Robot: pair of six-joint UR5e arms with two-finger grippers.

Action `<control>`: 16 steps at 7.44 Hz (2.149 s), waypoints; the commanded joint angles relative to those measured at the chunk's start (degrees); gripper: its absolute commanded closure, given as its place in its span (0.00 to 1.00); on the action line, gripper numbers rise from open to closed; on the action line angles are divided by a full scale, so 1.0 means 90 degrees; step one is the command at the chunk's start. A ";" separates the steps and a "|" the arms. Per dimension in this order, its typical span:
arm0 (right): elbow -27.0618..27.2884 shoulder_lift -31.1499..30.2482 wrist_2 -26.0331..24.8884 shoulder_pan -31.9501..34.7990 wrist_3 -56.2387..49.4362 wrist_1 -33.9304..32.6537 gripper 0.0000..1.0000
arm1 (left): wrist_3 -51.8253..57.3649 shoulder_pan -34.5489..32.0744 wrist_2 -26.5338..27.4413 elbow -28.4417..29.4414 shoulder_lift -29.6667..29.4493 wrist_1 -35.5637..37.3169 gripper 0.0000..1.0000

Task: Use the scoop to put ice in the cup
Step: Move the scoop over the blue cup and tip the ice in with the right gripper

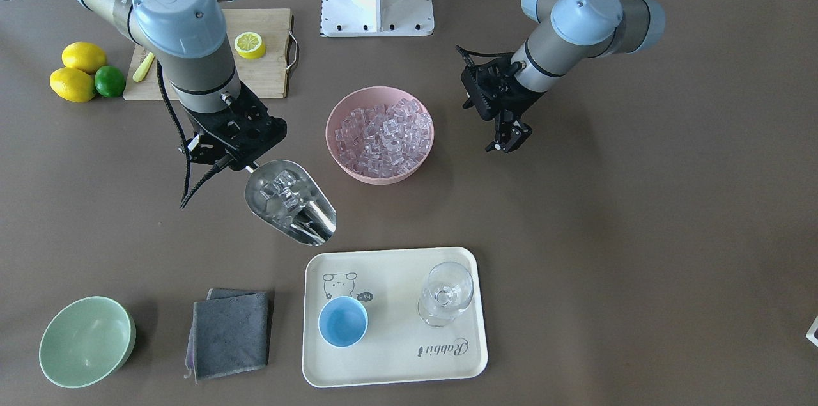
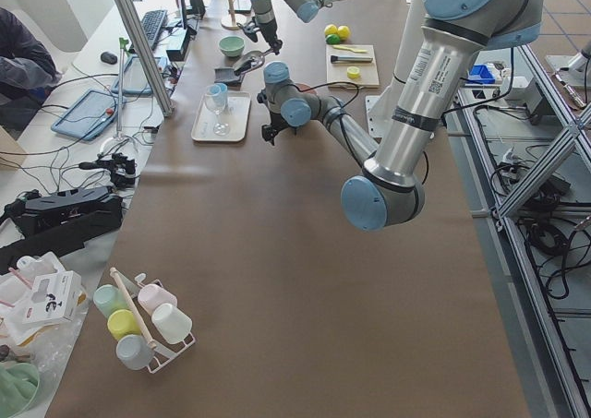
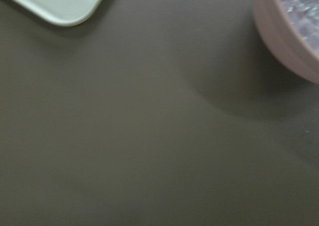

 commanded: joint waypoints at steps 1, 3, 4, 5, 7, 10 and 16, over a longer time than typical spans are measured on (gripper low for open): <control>-0.1403 0.0892 0.0188 0.0450 -0.0358 -0.0099 1.00 | 0.0008 -0.0334 0.0553 -0.0090 0.0100 0.1131 0.02; -0.2351 0.1478 0.0286 0.0569 -0.0388 -0.0070 1.00 | -0.0002 -0.0489 0.0534 -0.0032 0.0646 0.0852 0.02; -0.2839 0.1771 0.0431 0.0560 -0.0534 -0.0089 1.00 | -0.0002 -0.0838 0.0485 -0.0032 0.0802 0.0880 0.02; -0.3134 0.1967 0.0500 0.0560 -0.0603 -0.0215 1.00 | -0.0002 -0.1238 0.0446 -0.0090 0.1113 0.0880 0.02; -0.3234 0.2183 0.0540 0.0521 -0.0807 -0.0886 1.00 | -0.0002 -0.2146 -0.0380 -0.0139 0.2010 0.0890 0.02; -0.3225 0.2457 0.0715 0.0521 -0.1238 -0.1981 1.00 | -0.0002 -0.3892 -0.1006 0.0016 0.3075 0.0890 0.02; -0.4306 0.3159 0.0482 0.0521 -0.1580 -0.2257 1.00 | -0.0002 -0.5519 -0.1195 0.0760 0.3440 0.0890 0.02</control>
